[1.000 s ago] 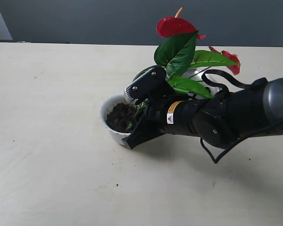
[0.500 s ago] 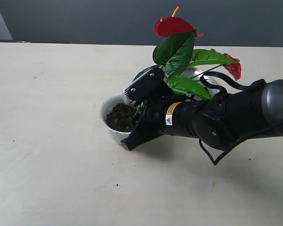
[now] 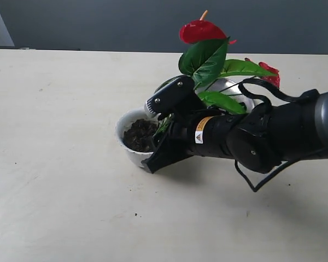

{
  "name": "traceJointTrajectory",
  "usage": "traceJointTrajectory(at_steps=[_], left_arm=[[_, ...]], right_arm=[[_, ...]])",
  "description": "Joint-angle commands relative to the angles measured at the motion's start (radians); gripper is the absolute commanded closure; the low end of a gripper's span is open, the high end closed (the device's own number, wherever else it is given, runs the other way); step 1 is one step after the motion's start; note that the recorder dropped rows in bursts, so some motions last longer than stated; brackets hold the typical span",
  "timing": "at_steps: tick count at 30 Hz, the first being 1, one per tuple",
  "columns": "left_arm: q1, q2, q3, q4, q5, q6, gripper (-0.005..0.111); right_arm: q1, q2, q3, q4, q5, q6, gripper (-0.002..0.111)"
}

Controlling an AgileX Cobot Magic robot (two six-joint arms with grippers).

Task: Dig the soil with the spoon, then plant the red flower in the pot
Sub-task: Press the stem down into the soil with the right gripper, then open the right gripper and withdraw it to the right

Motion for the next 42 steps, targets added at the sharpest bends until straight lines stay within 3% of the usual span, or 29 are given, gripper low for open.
traceJointTrajectory(at_steps=[1, 18, 20, 23, 25, 34, 42], left_arm=[[-0.007, -0.002, -0.002, -0.006, -0.007, -0.003, 0.106], [-0.007, -0.002, -0.002, -0.006, -0.007, -0.003, 0.106], [-0.007, -0.002, -0.002, -0.006, -0.007, -0.003, 0.106], [-0.007, -0.002, -0.002, -0.006, -0.007, -0.003, 0.106], [-0.007, -0.002, -0.002, -0.006, -0.007, -0.003, 0.106], [-0.007, -0.002, -0.002, -0.006, -0.007, -0.003, 0.106], [-0.007, -0.002, -0.002, -0.006, -0.007, -0.003, 0.106]], right_arm=[[0.003, -0.056, 0.007, 0.007, 0.051, 0.001, 0.061], [0.003, -0.242, 0.007, 0.089, 0.575, 0.06, 0.061], [0.003, -0.256, 0.007, 0.087, 0.618, 0.064, 0.071], [0.003, -0.286, 0.013, 0.127, 0.685, 0.064, 0.097], [0.005, -0.322, 0.03, 0.174, 0.707, 0.059, 0.108], [0.005, -0.617, 0.15, 0.4, 0.834, 0.01, 0.108], [0.005, -0.905, 0.178, 0.475, 1.021, 0.01, 0.108]])
